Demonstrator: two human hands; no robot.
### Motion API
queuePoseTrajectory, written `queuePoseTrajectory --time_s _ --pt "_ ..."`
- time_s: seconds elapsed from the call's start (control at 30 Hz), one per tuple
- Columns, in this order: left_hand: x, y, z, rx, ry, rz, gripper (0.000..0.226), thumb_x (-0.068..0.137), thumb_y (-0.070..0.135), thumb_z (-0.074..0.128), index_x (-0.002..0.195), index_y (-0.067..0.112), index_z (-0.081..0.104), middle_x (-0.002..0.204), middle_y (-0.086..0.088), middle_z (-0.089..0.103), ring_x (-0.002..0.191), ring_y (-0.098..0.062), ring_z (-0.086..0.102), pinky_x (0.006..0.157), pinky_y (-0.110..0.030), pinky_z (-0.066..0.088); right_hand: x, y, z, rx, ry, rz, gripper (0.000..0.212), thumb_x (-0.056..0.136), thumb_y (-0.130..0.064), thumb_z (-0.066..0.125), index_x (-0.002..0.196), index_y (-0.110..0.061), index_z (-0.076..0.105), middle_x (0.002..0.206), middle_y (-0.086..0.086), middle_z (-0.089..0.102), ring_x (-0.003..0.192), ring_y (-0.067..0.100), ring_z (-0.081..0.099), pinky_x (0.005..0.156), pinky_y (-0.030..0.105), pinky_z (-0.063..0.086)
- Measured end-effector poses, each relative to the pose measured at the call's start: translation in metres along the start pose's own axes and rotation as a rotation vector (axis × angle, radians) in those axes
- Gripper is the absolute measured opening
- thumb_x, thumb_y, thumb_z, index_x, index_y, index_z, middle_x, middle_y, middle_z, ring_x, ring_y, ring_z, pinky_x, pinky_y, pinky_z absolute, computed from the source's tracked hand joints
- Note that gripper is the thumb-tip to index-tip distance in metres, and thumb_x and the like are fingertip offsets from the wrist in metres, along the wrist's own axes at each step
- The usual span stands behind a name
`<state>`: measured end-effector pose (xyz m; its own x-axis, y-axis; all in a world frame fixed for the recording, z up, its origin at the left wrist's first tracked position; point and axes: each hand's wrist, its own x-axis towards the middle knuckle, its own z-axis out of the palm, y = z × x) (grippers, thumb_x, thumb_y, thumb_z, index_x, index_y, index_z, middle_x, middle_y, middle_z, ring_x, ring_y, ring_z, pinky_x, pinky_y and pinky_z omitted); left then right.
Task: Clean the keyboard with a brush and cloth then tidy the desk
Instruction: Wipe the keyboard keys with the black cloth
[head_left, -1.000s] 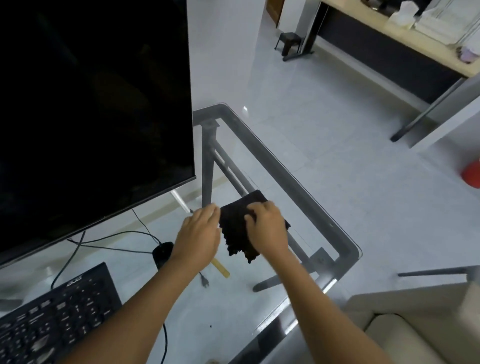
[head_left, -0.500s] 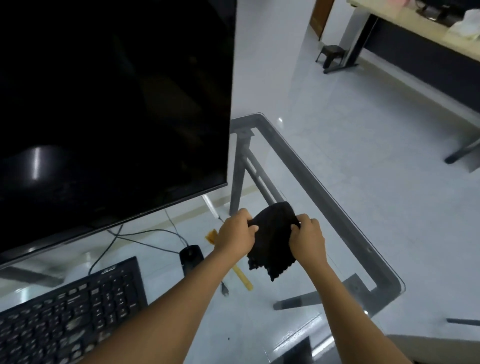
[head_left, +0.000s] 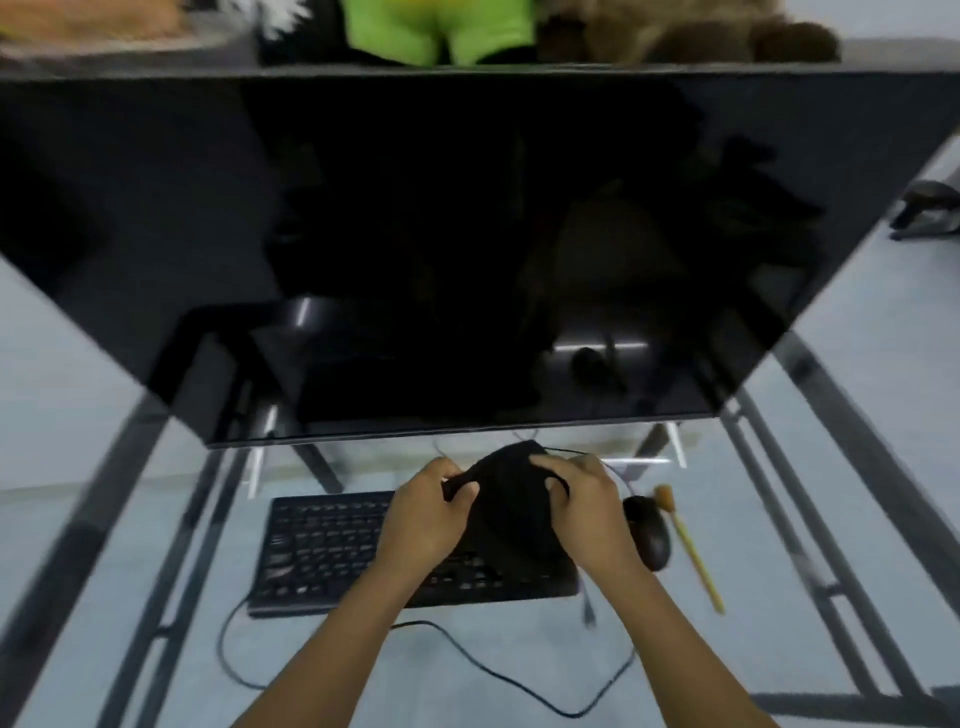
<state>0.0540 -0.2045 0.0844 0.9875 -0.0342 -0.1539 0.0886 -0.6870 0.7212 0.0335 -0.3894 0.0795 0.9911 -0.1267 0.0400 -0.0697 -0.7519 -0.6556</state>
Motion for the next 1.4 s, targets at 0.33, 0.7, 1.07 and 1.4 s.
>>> queuePoseTrajectory --time_s 0.33,0.7,1.07,1.4 --pt "-0.014 -0.151 -0.077 0.199 0.170 0.085 0.014 0.080 0.024 0.073 0.094 0.019 0.070 0.095 -0.002 0.064 0.087 -0.022 0.059 0.076 -0.029 0.051 -0.028 -0.082 0.136 -0.078 -0.211 -0.009 0.030 0.097 -0.013 0.053 0.125 -0.014 0.063 0.123 0.007 0.050 0.097 0.019 0.061 0.096 0.020 0.046" --pt "-0.008 -0.249 -0.100 0.247 0.157 0.359 0.045 0.099 0.031 0.033 0.135 0.012 0.051 0.150 0.003 0.036 0.141 -0.014 0.027 0.113 -0.041 0.026 -0.045 -0.108 0.187 -0.304 -0.143 -0.359 0.040 0.088 -0.046 0.057 0.124 -0.031 0.063 0.116 -0.001 0.051 0.103 0.017 0.048 0.088 0.033 0.043" --pt "-0.008 -0.275 -0.095 0.131 0.056 0.305 0.050 0.099 0.036 0.022 0.145 0.026 0.037 0.154 0.017 0.024 0.138 -0.004 0.031 0.117 -0.032 0.020 -0.053 -0.112 0.228 -0.199 0.111 -0.180 0.045 0.080 0.003 0.071 0.120 -0.017 0.068 0.106 0.013 0.056 0.091 0.029 0.054 0.079 0.046 0.052" --pt "-0.008 -0.281 -0.092 0.085 0.081 0.320 0.047 0.099 0.033 0.025 0.144 0.027 0.038 0.153 0.016 0.027 0.136 -0.006 0.035 0.116 -0.037 0.025 -0.065 -0.105 0.222 -0.217 0.050 -0.211 0.041 0.082 0.004 0.069 0.120 -0.012 0.067 0.105 0.009 0.058 0.091 0.026 0.056 0.081 0.046 0.055"
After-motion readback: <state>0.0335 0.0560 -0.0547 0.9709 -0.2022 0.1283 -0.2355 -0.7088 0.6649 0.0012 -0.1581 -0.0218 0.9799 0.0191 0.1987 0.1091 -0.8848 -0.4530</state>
